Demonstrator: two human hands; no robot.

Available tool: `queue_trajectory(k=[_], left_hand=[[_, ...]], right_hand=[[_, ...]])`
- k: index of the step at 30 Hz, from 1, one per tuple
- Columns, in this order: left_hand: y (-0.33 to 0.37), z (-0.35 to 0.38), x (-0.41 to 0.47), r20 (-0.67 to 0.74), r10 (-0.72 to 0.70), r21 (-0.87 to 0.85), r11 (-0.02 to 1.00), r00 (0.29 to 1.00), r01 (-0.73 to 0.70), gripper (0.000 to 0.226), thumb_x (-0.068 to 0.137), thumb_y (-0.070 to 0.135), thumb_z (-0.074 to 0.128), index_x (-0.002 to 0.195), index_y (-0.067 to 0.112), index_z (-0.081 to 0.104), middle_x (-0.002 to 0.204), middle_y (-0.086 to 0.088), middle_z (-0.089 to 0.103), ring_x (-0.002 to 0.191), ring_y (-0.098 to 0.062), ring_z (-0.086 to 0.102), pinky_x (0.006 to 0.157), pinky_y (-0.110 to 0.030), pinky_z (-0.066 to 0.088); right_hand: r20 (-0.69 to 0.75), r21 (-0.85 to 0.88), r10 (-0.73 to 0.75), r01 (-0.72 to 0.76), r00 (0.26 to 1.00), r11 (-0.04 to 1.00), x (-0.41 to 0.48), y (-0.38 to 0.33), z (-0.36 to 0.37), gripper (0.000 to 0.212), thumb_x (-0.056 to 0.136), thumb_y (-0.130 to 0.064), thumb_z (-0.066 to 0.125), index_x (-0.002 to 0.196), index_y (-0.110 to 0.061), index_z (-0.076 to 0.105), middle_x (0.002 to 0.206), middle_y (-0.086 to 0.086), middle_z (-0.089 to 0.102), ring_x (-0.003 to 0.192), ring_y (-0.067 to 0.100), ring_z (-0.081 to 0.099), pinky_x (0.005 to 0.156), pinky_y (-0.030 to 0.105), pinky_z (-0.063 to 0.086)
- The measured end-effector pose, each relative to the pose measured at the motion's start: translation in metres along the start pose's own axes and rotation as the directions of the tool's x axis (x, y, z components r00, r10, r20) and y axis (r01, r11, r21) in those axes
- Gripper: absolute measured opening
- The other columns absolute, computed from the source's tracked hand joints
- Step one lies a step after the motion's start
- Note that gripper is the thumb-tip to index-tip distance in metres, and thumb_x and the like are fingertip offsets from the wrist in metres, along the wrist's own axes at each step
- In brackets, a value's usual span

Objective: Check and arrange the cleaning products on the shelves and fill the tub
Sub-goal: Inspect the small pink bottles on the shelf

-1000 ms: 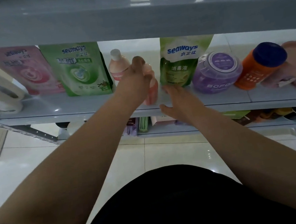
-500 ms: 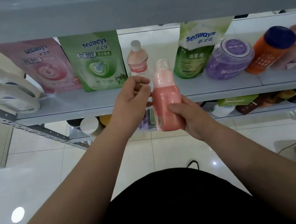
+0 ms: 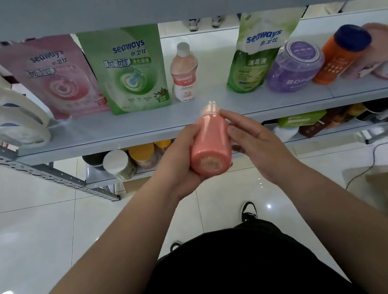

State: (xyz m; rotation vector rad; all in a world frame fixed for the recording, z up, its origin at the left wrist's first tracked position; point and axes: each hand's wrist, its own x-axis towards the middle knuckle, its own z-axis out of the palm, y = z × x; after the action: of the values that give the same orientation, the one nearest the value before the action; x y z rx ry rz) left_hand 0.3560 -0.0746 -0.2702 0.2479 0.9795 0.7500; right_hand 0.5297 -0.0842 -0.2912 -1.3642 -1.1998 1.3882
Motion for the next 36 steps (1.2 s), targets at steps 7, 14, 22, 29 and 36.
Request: queue_trajectory(k=[7, 14, 22, 29, 36], left_hand=[[0.002, 0.024, 0.007, 0.167, -0.219, -0.138, 0.960, 0.961, 0.243, 0.046, 0.100, 0.036, 0.045, 0.125, 0.000, 0.057, 0.109, -0.025, 0.067, 0.086, -0.041, 0.072, 0.062, -0.045, 0.064], [-0.003, 0.060, 0.022, 0.354, -0.249, -0.250, 0.903, 0.901, 0.348, 0.046, 0.097, 0.035, 0.046, 0.131, 0.006, 0.058, 0.116, -0.021, 0.065, 0.083, -0.042, 0.073, 0.060, -0.040, 0.064], [-0.010, 0.084, 0.033, 0.136, -0.240, 0.032, 0.971, 0.961, 0.238, 0.056, 0.106, 0.044, 0.041, 0.137, -0.002, 0.048, 0.117, -0.030, 0.065, 0.082, -0.047, 0.073, 0.062, -0.042, 0.065], [-0.016, 0.095, 0.039, 0.014, -0.111, 0.136, 0.985, 0.994, 0.109, 0.056, 0.094, 0.048, 0.063, 0.133, 0.009, 0.052, 0.125, -0.025, 0.065, 0.080, -0.043, 0.074, 0.054, -0.036, 0.062], [-0.014, 0.091, 0.037, 0.260, -0.251, -0.190, 0.933, 0.932, 0.305, 0.061, 0.084, 0.039, 0.053, 0.128, -0.004, 0.054, 0.105, -0.030, 0.066, 0.080, -0.049, 0.072, 0.058, -0.038, 0.063]], right_hand=[[-0.054, 0.038, 0.067, -0.065, 0.996, 0.997, 0.009, -0.005, -0.019, 0.025, 0.106, -0.041, 0.049, 0.120, -0.044, 0.069, 0.133, -0.010, 0.066, 0.118, 0.008, 0.066, 0.086, 0.028, 0.058], [0.184, 0.390, 0.323, -0.370, 0.928, 0.843, 0.030, -0.012, -0.049, 0.052, 0.094, -0.060, 0.049, 0.115, -0.021, 0.076, 0.093, 0.000, 0.076, 0.091, 0.015, 0.073, 0.079, 0.033, 0.058], [0.080, 0.402, 0.445, -0.437, 0.892, 0.804, 0.058, -0.017, -0.080, 0.052, 0.090, -0.047, 0.072, 0.126, -0.011, 0.060, 0.111, 0.013, 0.071, 0.102, 0.031, 0.071, 0.100, 0.053, 0.055], [-0.008, 0.235, 0.444, -0.430, 0.896, 0.872, 0.068, -0.011, -0.082, 0.074, 0.083, -0.074, 0.062, 0.142, -0.031, 0.048, 0.127, 0.003, 0.069, 0.101, 0.023, 0.073, 0.077, 0.041, 0.062], [0.105, 0.447, 0.424, -0.424, 0.899, 0.788, 0.067, -0.015, -0.080, 0.034, 0.100, -0.044, 0.056, 0.105, -0.012, 0.063, 0.092, 0.011, 0.069, 0.083, 0.023, 0.070, 0.082, 0.038, 0.057]])
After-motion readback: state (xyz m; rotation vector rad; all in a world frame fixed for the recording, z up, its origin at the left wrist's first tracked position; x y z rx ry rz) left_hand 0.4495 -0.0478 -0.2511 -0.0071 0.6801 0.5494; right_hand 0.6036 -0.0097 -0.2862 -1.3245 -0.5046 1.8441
